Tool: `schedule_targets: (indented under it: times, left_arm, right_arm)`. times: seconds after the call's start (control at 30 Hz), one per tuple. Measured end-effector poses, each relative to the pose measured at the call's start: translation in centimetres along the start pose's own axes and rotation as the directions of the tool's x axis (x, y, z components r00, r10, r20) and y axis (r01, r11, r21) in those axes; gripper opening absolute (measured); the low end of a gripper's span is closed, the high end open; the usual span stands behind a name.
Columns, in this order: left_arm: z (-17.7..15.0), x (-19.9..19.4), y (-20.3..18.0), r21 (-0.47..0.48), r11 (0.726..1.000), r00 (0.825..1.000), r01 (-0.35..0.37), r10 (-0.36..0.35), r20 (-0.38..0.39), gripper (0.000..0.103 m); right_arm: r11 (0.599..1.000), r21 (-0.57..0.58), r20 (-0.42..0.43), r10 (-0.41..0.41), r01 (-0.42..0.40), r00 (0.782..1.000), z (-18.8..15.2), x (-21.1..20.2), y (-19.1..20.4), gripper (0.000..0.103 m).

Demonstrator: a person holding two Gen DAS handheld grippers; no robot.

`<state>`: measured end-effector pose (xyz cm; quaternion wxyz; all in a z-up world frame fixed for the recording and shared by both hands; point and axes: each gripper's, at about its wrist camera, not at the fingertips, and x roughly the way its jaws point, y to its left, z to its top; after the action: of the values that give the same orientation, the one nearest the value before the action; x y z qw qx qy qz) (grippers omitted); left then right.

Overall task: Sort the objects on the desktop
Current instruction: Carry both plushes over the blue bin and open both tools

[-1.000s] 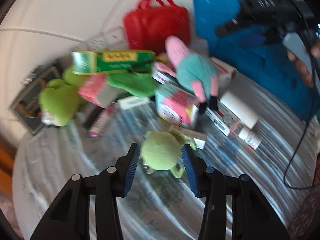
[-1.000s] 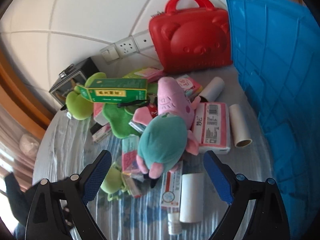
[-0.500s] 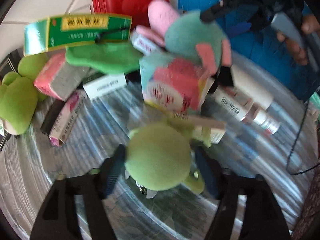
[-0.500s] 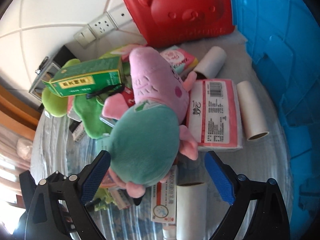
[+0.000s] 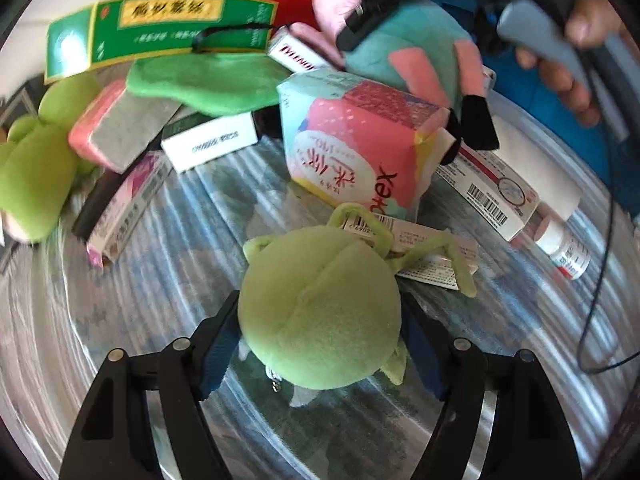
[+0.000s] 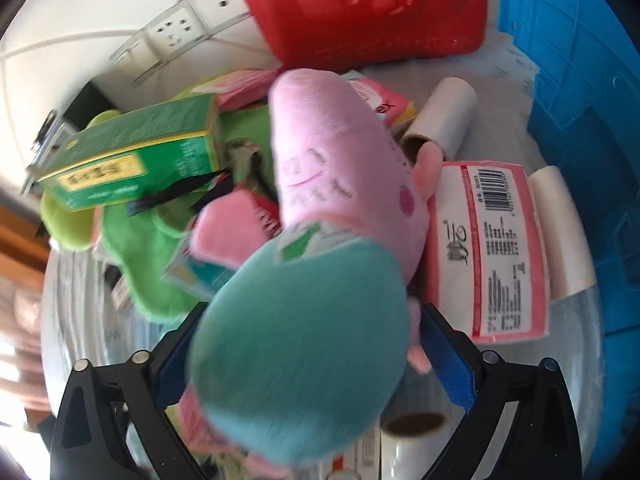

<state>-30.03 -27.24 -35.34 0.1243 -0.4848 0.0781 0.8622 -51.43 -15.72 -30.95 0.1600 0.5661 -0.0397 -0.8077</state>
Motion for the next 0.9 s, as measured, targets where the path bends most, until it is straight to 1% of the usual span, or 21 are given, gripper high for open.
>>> schedule_targets:
  times: [0.07, 0.1, 0.17, 0.2, 0.3, 0.37, 0.4, 0.43, 0.5, 0.57, 0.6, 0.63, 0.67, 0.73, 0.77, 0.8, 0.83, 0.9]
  left_arm:
    - [-0.1, -0.2, -0.1, -0.005, 1.000, 1.000, 0.011, -0.011, 0.007, 0.062]
    - [-0.2, -0.3, -0.3, -0.003, 1.000, 1.000, 0.005, -0.005, 0.008, 0.061]
    - [-0.4, -0.8, -1.2, 0.030, 0.999, 0.999, -0.045, 0.044, 0.019, 0.059]
    - [-0.6, -1.4, -1.7, 0.046, 0.997, 0.997, -0.066, 0.064, 0.034, 0.058]
    - [-0.7, -3.9, -2.6, 0.055, 0.995, 0.993, -0.080, 0.075, 0.092, 0.058]
    - [-0.5, -6.9, -3.4, 0.052, 0.994, 0.985, -0.101, 0.092, 0.148, 0.058]
    - [-0.1, -8.1, -3.4, 0.051, 0.993, 0.981, -0.105, 0.095, 0.169, 0.058]
    - [0.5, -9.9, -3.6, 0.051, 0.993, 0.974, -0.108, 0.096, 0.206, 0.058]
    - [1.8, -14.1, -4.2, 0.062, 0.991, 0.952, -0.117, 0.095, 0.290, 0.058]
    - [3.8, -16.8, -5.4, 0.078, 0.990, 0.929, -0.116, 0.081, 0.361, 0.058]
    - [5.0, -19.1, -6.7, 0.090, 0.990, 0.909, -0.104, 0.058, 0.413, 0.058]
    - [5.9, -20.6, -7.7, 0.102, 0.990, 0.895, -0.097, 0.042, 0.444, 0.058]
    - [7.1, -22.3, -9.2, 0.122, 0.988, 0.874, -0.091, 0.020, 0.485, 0.058]
    - [9.4, -24.9, -12.2, 0.158, 0.984, 0.851, -0.083, -0.012, 0.525, 0.058]
    - [10.7, -25.7, -13.6, 0.172, 0.982, 0.842, -0.075, -0.030, 0.538, 0.058]
    - [11.6, -26.6, -14.8, 0.181, 0.981, 0.835, -0.064, -0.047, 0.549, 0.058]
    - [12.9, -27.7, -16.6, 0.194, 0.980, 0.823, -0.044, -0.074, 0.563, 0.058]
    - [15.1, -29.1, -19.6, 0.222, 0.975, 0.803, -0.014, -0.121, 0.583, 0.058]
  right_arm:
    - [0.998, -0.033, -0.069, 0.055, -0.058, 0.996, -0.2, 1.5, 0.0, 0.079]
    - [0.997, -0.039, -0.054, 0.058, -0.061, 0.997, -0.4, 1.0, -0.1, 0.073]
    - [0.994, -0.093, -0.003, 0.062, -0.062, 0.998, -1.0, -0.9, 0.2, 0.071]
    - [0.991, -0.112, 0.028, 0.079, -0.075, 0.997, -1.5, -2.1, 0.3, 0.071]
    - [0.981, -0.158, 0.096, 0.126, -0.110, 0.987, -3.1, -6.4, 0.5, 0.070]
    - [0.970, -0.169, 0.125, 0.198, -0.176, 0.972, -4.3, -9.9, 0.4, 0.070]
    - [0.962, -0.175, 0.147, 0.236, -0.209, 0.961, -5.1, -12.2, 0.3, 0.070]
    - [0.957, -0.176, 0.164, 0.257, -0.228, 0.952, -5.5, -13.6, 0.3, 0.070]
    - [0.942, -0.176, 0.219, 0.319, -0.285, 0.922, -6.7, -18.0, 0.3, 0.070]
    - [0.926, -0.167, 0.292, 0.374, -0.338, 0.880, -8.1, -22.9, -0.4, 0.070]
    - [0.920, -0.166, 0.326, 0.392, -0.356, 0.860, -8.8, -25.0, -0.8, 0.070]
    - [0.915, -0.171, 0.379, 0.403, -0.365, 0.833, -10.0, -28.2, -1.5, 0.070]
    - [0.916, -0.179, 0.423, 0.402, -0.360, 0.812, -11.3, -30.6, -1.8, 0.070]
    - [0.922, -0.197, 0.503, 0.387, -0.334, 0.773, -13.3, -35.4, -3.1, 0.070]
    - [0.930, -0.199, 0.541, 0.367, -0.309, 0.757, -14.3, -37.9, -4.0, 0.071]
    - [0.939, -0.193, 0.571, 0.343, -0.284, 0.746, -15.2, -39.9, -4.9, 0.071]
    - [0.947, -0.183, 0.600, 0.322, -0.266, 0.733, -16.2, -42.0, -6.0, 0.071]
    - [0.958, -0.153, 0.648, 0.284, -0.245, 0.707, -18.1, -46.2, -9.0, 0.072]
